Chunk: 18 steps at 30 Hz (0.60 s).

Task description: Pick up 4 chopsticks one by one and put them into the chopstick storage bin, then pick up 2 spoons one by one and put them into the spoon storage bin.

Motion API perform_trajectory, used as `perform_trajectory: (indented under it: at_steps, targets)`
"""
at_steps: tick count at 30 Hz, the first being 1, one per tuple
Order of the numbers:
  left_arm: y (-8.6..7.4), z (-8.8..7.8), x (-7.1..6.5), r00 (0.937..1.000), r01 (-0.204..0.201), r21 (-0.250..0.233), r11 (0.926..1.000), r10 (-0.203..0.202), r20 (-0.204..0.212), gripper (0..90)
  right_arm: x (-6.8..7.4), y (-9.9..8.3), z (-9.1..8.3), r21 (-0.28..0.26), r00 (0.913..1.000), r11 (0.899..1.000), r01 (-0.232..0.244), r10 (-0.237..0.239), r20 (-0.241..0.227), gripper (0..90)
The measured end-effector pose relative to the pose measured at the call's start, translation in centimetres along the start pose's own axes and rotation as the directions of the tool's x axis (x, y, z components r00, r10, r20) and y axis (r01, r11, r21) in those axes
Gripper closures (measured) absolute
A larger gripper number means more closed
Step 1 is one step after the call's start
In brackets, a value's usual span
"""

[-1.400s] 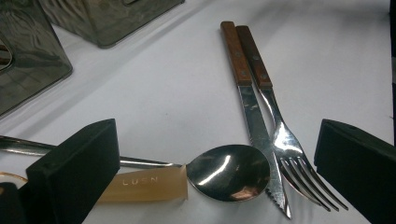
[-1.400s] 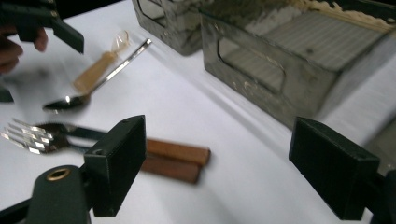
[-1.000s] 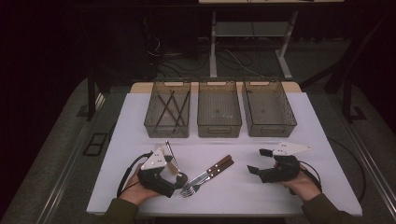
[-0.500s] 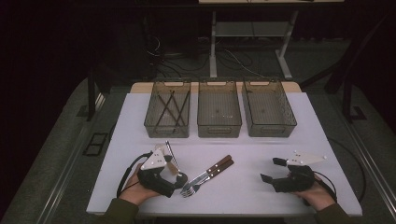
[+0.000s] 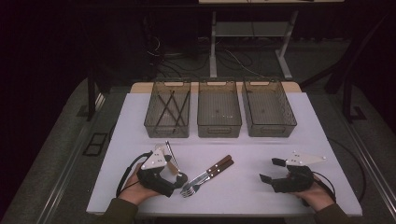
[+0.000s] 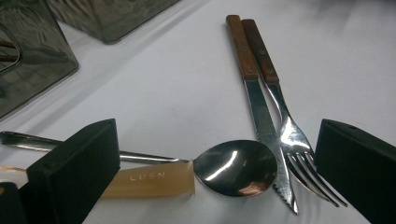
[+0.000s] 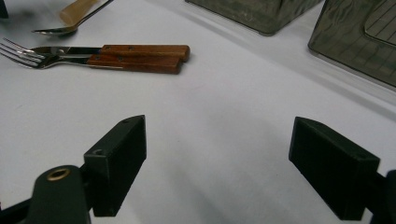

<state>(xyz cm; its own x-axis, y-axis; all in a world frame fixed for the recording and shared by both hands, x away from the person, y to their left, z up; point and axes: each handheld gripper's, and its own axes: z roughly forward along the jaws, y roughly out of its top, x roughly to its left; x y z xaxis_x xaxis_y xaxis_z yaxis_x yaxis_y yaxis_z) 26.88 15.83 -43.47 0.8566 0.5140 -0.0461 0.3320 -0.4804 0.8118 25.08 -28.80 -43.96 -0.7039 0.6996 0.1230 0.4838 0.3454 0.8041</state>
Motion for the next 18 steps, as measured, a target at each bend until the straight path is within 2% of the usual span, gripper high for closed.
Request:
perform_trajectory:
  at_steps: [5, 9, 13, 18]
  targets:
    - [0.1, -0.3, 0.6, 0.9997, 0.012, 0.005, 0.9999, -0.012, -0.023, 1.7, 0.0, 0.1, 0.1, -0.001, 1.0000, 1.000, 0.000, 0.000, -0.001, 18.6]
    - [0.3, -0.8, 1.2, 0.9973, 0.019, 0.013, 0.9997, -0.018, -0.072, 8.1, 0.0, 0.1, 0.1, 0.001, 1.0000, 1.000, -0.002, 0.002, 0.000, 18.6]
    - [0.6, -1.0, 1.9, 0.9930, 0.040, 0.021, 0.9990, -0.038, -0.112, 18.9, 0.0, 0.1, 0.2, 0.000, 1.0000, 1.000, -0.001, 0.001, 0.002, 18.6]
    - [1.2, -1.0, 3.0, 0.9841, 0.023, 0.061, 0.9979, -0.012, -0.177, 43.9, 0.0, 0.0, 0.2, 0.005, 1.0000, 1.000, -0.001, 0.001, 0.004, 18.6]
